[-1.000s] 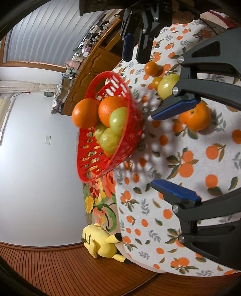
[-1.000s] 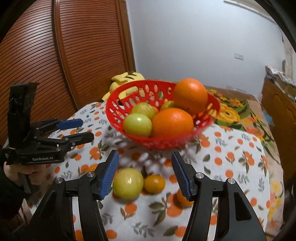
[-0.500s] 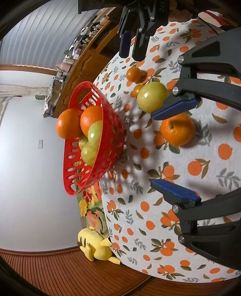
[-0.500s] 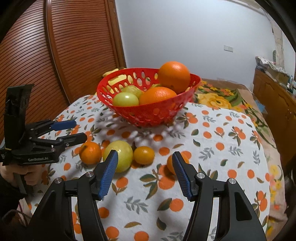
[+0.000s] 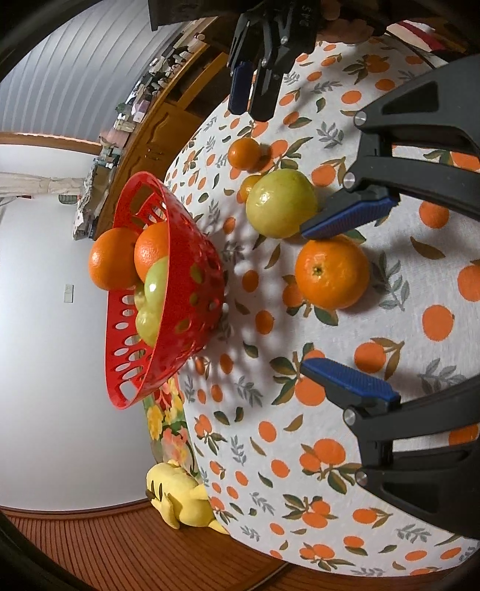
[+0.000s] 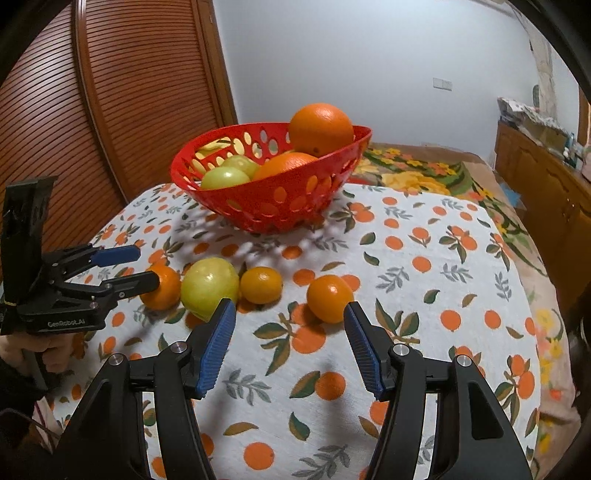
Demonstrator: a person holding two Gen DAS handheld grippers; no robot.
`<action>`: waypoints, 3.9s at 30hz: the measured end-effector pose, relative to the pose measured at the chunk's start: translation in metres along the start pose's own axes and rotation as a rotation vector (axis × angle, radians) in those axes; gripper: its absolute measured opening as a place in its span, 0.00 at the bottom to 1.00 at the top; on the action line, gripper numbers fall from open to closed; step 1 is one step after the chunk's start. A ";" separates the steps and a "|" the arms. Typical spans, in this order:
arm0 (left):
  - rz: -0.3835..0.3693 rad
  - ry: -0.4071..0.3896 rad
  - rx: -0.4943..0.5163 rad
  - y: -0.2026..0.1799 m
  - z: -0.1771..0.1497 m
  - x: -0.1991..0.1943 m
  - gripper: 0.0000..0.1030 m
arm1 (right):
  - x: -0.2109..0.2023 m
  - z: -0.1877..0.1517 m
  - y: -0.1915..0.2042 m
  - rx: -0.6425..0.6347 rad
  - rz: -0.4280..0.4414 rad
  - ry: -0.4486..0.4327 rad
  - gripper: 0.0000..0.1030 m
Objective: Organize fruits
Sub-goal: 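Withdraw both grippers from the basket toward the tangerines on the table, then close the left gripper on a tangerine while the right gripper grasps another tangerine, then lift both tangerines and carry them over the red basket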
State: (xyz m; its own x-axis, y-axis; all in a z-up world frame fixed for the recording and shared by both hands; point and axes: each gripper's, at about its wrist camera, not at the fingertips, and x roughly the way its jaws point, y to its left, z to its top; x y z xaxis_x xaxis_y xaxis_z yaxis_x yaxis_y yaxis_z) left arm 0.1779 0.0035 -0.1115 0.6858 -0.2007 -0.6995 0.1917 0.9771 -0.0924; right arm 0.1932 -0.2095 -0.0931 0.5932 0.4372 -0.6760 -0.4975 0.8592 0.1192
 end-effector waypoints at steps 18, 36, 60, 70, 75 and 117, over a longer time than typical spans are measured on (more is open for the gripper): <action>-0.025 0.003 0.010 -0.004 -0.005 0.004 0.65 | 0.038 0.012 -0.016 -0.004 -0.057 0.084 0.46; -0.022 0.035 0.015 -0.007 -0.007 0.008 0.65 | 0.044 0.007 -0.026 0.043 -0.041 0.096 0.34; -0.059 0.069 0.032 -0.012 -0.009 0.016 0.44 | 0.044 0.003 -0.025 0.042 -0.030 0.088 0.34; -0.044 0.008 0.028 -0.012 -0.005 -0.001 0.44 | 0.041 0.003 -0.023 0.034 -0.032 0.076 0.34; -0.042 -0.050 0.023 -0.012 0.010 -0.020 0.44 | 0.031 0.009 -0.019 0.034 -0.014 0.043 0.34; 0.019 -0.130 0.030 0.046 0.141 0.029 0.44 | 0.078 0.143 0.023 -0.193 0.090 -0.029 0.34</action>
State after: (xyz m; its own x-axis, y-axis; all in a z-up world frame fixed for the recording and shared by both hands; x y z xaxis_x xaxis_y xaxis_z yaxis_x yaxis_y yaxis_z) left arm 0.3049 0.0323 -0.0361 0.7741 -0.1917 -0.6034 0.1975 0.9786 -0.0576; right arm 0.3183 -0.1179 -0.0388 0.5576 0.5196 -0.6474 -0.6594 0.7510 0.0348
